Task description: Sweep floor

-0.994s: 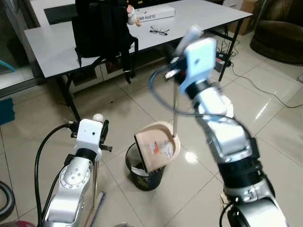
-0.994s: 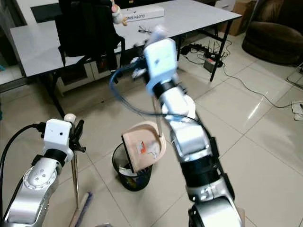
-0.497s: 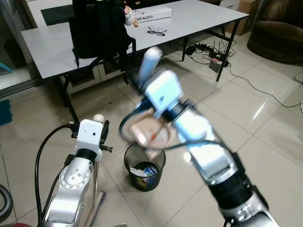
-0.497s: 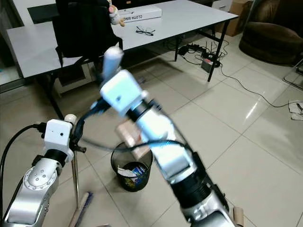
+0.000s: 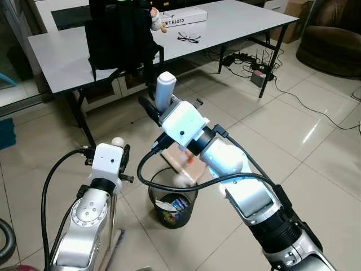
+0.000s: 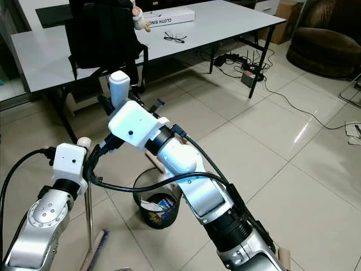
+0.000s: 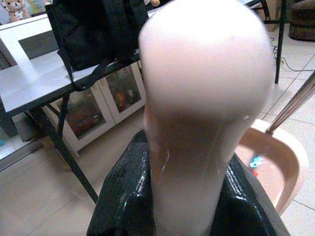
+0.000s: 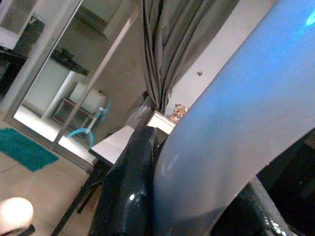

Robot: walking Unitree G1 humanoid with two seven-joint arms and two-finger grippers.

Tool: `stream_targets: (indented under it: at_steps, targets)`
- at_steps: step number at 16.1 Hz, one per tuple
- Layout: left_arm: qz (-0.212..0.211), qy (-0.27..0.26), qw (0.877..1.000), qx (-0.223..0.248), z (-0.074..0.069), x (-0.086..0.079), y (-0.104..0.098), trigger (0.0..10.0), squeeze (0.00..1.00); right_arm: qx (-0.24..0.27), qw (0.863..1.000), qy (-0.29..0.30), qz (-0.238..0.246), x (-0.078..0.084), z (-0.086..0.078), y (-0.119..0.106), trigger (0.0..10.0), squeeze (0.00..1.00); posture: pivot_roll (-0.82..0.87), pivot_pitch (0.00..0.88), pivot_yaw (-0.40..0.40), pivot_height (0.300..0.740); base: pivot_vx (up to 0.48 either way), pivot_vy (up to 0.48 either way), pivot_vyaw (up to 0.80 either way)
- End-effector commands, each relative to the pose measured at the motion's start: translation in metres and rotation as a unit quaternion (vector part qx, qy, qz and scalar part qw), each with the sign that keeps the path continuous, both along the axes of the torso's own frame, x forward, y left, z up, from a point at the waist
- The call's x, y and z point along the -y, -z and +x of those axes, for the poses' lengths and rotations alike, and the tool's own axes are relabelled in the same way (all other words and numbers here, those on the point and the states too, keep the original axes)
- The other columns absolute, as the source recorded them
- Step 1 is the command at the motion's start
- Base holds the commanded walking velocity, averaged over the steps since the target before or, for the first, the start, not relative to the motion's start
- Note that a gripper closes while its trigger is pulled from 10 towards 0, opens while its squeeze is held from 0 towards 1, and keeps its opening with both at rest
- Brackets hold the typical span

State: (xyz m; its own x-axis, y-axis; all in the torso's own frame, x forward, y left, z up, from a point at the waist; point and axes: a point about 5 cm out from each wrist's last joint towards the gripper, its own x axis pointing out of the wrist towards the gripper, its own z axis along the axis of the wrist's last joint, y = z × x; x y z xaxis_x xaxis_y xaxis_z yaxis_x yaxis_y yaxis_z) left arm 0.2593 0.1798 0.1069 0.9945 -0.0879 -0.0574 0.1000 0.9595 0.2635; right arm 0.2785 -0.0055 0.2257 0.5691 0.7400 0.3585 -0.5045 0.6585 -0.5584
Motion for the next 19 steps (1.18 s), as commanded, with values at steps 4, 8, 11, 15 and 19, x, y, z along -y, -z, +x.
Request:
stream_targets:
  at_steps: [4,8,11,15,19]
  targets:
    - [0.011,0.006,1.0,0.011,0.002,0.001,-0.005,10.0,0.0,0.034,0.998,-0.045,0.018,-0.006,-0.01,-0.013,10.0,0.0,-0.04,0.0,0.028,0.74,0.0,0.0,0.0]
    - [0.009,0.006,1.0,0.011,0.002,0.002,-0.005,10.0,0.0,0.052,0.998,-0.02,0.0,-0.004,-0.007,-0.012,10.0,0.0,-0.04,0.0,0.026,0.74,0.0,0.0,0.0]
    - [0.007,0.022,1.0,0.0,0.002,0.006,-0.001,10.0,0.0,0.026,0.975,0.214,0.061,0.06,0.036,-0.024,10.0,0.0,-0.04,0.0,0.027,0.74,0.0,0.0,0.0]
    - [0.01,0.106,0.994,-0.039,-0.001,0.025,0.011,10.0,0.0,-0.049,0.914,0.391,0.095,0.136,0.05,-0.004,10.0,0.0,-0.07,0.0,0.036,0.74,0.0,0.0,-0.2]
    - [0.004,0.137,0.99,-0.032,0.004,0.032,0.008,10.0,0.0,-0.044,0.877,0.475,0.053,0.17,0.043,0.013,10.0,0.0,-0.08,0.0,0.043,0.74,0.0,0.0,0.0]
